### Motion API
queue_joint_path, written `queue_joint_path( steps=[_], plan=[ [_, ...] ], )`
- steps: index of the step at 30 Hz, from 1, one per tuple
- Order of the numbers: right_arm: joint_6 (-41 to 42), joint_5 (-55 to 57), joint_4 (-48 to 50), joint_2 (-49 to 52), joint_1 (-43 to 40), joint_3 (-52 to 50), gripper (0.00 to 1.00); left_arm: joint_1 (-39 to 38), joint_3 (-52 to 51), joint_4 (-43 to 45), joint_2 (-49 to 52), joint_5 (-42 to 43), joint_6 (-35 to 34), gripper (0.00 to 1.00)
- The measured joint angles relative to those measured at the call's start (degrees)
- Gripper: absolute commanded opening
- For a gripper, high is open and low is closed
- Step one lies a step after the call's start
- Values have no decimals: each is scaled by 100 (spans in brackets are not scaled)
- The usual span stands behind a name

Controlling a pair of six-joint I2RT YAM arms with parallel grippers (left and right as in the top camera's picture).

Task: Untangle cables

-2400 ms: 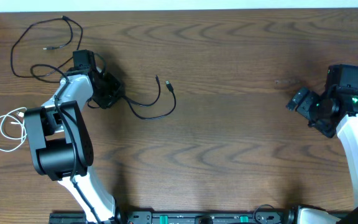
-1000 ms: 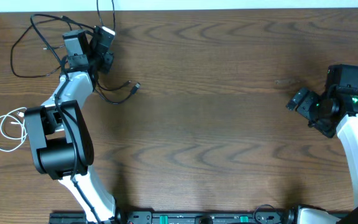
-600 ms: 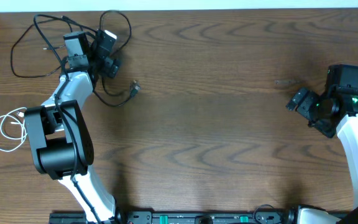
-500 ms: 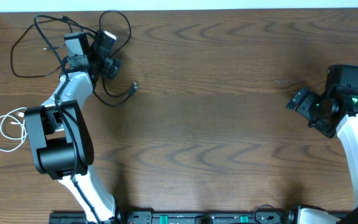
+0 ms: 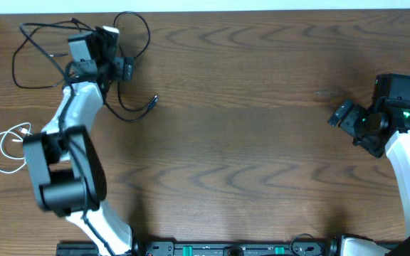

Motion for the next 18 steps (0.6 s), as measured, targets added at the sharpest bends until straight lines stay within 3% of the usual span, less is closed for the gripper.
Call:
queue_joint_path(
  steps=[5,10,13,18],
  plan=[
    [0,2,2,0,0,0,99,0,59,-1003,-678,415,-890,98],
    [0,2,4,0,0,0,99,-4,72,-2131,-691,944,-1394,98],
    [0,2,0,0,0,0,99,-4,48,-2430,-678,1158,-1220,98],
    [0,2,4,0,0,0,99,-4,-201,-2511,-678,1255,-96,100]
  ],
)
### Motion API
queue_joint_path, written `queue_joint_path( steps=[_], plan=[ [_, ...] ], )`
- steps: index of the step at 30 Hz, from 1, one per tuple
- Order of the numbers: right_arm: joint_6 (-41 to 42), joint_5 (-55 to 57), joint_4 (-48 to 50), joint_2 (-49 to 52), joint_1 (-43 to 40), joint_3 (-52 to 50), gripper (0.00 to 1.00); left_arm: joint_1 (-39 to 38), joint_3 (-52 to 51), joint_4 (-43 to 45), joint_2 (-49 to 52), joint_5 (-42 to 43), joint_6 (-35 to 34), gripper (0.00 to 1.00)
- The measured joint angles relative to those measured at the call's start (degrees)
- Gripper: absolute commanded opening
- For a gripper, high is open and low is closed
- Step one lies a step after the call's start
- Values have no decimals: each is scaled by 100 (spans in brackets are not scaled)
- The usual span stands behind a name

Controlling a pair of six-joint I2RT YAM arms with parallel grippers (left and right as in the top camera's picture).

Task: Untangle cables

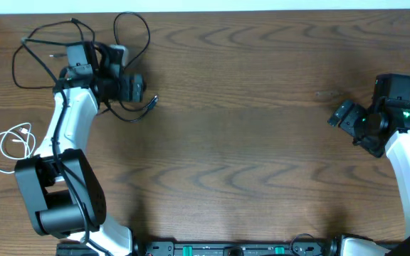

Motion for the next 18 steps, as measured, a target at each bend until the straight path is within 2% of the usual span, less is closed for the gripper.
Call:
queue_joint_path(
  steps=[6,12,18],
  plan=[
    [0,0,-2,0,0,0,99,0,-372,22,0,122,1329,100],
    [0,0,0,0,0,0,99,0,-590,26,0,278,1906,99],
    [0,0,0,0,0,0,99,-28,-896,310,0,555,2457,93]
  ],
)
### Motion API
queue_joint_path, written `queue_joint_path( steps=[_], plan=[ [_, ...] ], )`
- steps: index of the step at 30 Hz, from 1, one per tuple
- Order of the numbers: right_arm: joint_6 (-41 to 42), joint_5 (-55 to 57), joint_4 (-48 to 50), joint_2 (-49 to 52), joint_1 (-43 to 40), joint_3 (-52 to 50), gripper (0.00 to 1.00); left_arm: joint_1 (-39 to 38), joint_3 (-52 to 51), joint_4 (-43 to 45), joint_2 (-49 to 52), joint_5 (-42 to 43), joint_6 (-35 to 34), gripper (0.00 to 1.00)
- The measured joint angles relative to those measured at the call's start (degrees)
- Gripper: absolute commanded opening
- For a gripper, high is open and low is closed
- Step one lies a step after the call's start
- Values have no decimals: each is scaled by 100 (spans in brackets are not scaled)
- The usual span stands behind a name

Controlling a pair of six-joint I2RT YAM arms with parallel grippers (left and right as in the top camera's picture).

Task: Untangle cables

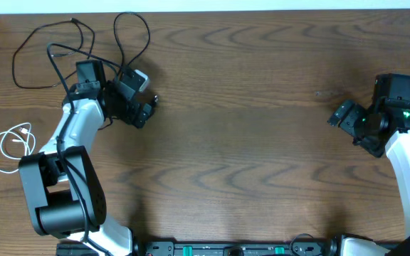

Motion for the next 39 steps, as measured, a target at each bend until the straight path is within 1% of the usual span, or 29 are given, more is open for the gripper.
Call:
queue_joint_path(
  steps=[2,8,13,16,18,20,21,31,36,39],
  plan=[
    [0,0,0,0,0,0,99,-17,-68,120,28,24,74,89],
    [0,0,0,0,0,0,99,-48,-90,295,437,48,199,89],
    [0,0,-2,0,0,0,99,-48,-98,459,800,59,258,86],
    [0,0,0,0,0,0,99,-48,-101,527,835,66,308,69],
    [0,0,0,0,0,0,99,-48,-101,575,848,42,323,48],
    [0,0,0,0,0,0,99,-48,-101,601,855,0,328,23],
    [0,0,0,0,0,0,99,-48,-101,619,855,-35,315,14],
    [0,0,0,0,0,0,99,-70,-101,800,857,-483,260,10],
    [0,0,-2,0,0,0,99,-20,-105,1152,861,-752,-256,8],
    [0,0,0,0,0,0,99,42,-105,1388,868,-852,-640,8]
  ],
)
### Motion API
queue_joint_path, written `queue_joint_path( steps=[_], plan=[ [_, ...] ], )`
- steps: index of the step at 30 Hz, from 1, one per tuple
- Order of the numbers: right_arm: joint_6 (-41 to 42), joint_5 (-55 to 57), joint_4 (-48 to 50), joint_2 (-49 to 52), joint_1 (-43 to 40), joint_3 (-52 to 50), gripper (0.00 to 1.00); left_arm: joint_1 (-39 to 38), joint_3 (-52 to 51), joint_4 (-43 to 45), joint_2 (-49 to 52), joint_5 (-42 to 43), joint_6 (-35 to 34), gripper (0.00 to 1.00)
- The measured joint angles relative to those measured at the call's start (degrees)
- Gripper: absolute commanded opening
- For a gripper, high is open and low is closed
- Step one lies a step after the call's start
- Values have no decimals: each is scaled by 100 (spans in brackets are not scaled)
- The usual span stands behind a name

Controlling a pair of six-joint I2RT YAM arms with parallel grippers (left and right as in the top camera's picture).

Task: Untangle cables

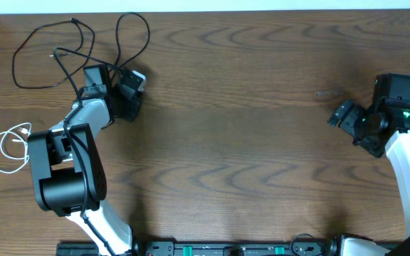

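Note:
A black cable [73, 44] lies in loose loops at the table's far left, with one tall loop [146, 32] beside it. My left gripper [131, 98] sits just below those loops, and the cable's end runs into its fingers; it looks shut on the cable. The plug itself is hidden there. A white cable [6, 146] lies coiled by the left edge, apart from the black one. My right gripper [339, 116] hovers at the far right, open and holding nothing.
The brown wooden table [248, 156] stretches between the two arms. The left arm's base and elbow [62, 178] stand over the front left, close to the white coil. A pale wall strip [205, 6] runs along the back edge.
My left gripper has drawn back left and up from where the black plug lay. The plug and the low cable loop no longer lie on the table there. The right arm is unchanged.
My left gripper first hung over the black tangle at the back left, with the plug lying free to its right. It then stood further right, then over the plug. Now it is pulled back with the cable end in it. The right arm never moved.

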Motion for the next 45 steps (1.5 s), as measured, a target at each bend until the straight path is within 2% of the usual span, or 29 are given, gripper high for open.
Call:
queue_joint_path(
  steps=[6,17,28,29,31,33,34,36,40,45],
  plan=[
    [0,0,0,0,0,0,99,35,0,247,0,-63,-728,8],
    [0,0,0,0,0,0,99,33,0,323,0,-98,-1307,9],
    [0,0,0,0,0,0,99,31,0,553,2,-1311,-2057,9],
    [0,0,0,0,0,0,99,31,0,555,2,-1373,-2090,15],
    [0,0,0,0,0,0,99,31,0,557,2,-1456,-2186,32],
    [0,-2,0,0,0,0,99,31,0,562,2,-1526,-2264,42],
    [0,0,0,0,0,0,99,31,0,562,4,-1539,-2280,62],
    [0,0,0,0,0,0,99,31,0,581,13,-1572,-2339,78],
    [0,0,0,0,0,0,99,31,-4,752,22,-1580,-2389,88],
    [0,0,0,0,0,0,99,31,-4,1086,9,-1585,-2385,88]
  ],
)
